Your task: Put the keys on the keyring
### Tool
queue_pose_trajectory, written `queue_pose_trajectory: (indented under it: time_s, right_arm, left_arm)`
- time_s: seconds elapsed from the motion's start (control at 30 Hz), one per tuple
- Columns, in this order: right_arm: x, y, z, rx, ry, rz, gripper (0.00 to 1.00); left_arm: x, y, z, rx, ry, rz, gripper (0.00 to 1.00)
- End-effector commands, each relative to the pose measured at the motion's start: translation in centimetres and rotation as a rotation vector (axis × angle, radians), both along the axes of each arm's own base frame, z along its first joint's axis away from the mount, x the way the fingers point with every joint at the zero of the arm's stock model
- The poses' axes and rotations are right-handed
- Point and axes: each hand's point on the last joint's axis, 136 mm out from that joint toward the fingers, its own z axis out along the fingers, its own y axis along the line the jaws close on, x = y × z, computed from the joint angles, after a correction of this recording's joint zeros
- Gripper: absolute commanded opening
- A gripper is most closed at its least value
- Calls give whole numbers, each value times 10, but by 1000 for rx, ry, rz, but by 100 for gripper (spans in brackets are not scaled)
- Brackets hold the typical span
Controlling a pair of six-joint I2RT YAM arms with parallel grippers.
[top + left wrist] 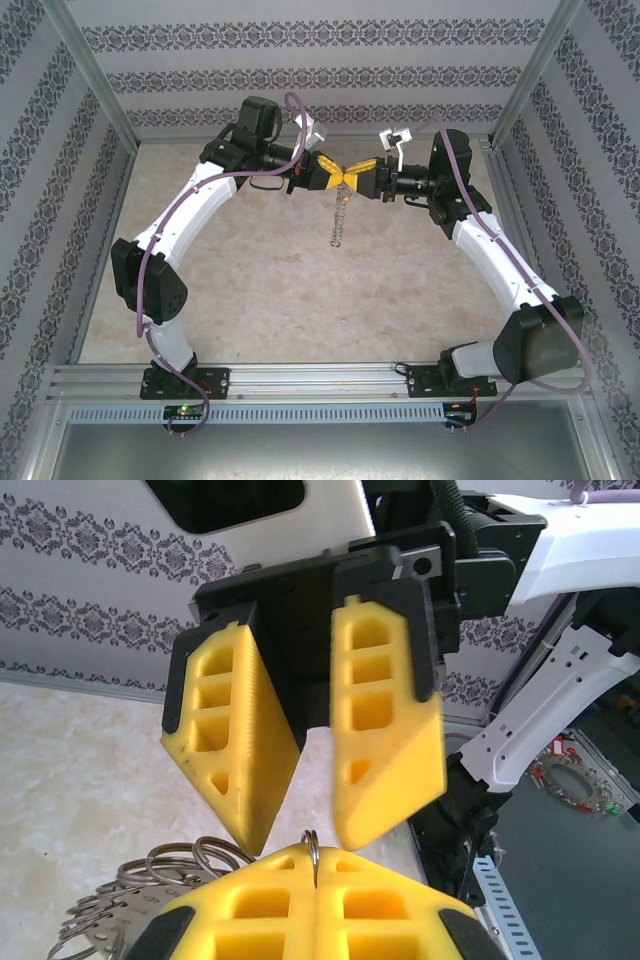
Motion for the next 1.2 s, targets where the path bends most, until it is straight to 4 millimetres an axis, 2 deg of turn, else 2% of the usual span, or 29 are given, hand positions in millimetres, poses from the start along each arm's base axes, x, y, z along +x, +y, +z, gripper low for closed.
queue_pose_trajectory:
  time_s: [0.0,0.27,0.37,0.4,0.43,0.47,0.53,0.8,0.83,0.87,0.9,0.93,1.0,1.13,1.17]
  right_arm:
    - [-1,6,11,20,-41,39,25]
    - [-3,9,9,23,-41,62,0]
    - [-5,10,7,24,-35,73,1]
    - [-5,11,6,23,-31,77,9]
    - [-5,13,4,22,-20,83,12]
    - [-6,14,1,22,-13,95,12]
    - [-8,17,-3,19,-1,107,1]
    - [-3,21,-35,3,76,64,0]
    - [-4,21,-37,4,84,65,3]
    - [-4,22,-41,4,94,65,11]
    - [-4,22,-42,5,97,66,12]
    - [-4,23,-45,4,100,66,12]
    - [-5,24,-48,3,109,70,0]
    - [-1,25,-56,-3,122,61,0]
    - [1,25,-60,-8,132,49,0]
  left_arm:
    - [-11,4,24,-51,-57,-48,0]
    - [-13,-1,24,-54,-51,-64,0]
    - [-11,-3,19,-49,-37,-65,0]
    - [-12,-4,18,-48,-31,-68,0]
    - [-11,-5,16,-45,-26,-68,0]
    - [-11,-6,14,-44,-23,-72,0]
    - [-10,-7,12,-42,-17,-72,0]
    - [-2,-10,-10,-21,19,-50,0]
    - [-2,-11,-11,-24,24,-52,0]
    - [-2,-10,-13,-27,29,-53,0]
    - [-1,-11,-15,-28,34,-53,0]
    - [-1,-11,-17,-28,38,-54,0]
    - [0,-12,-20,-24,48,-52,0]
    - [3,-13,-28,-13,64,-45,0]
    - [5,-13,-33,-5,75,-40,3]
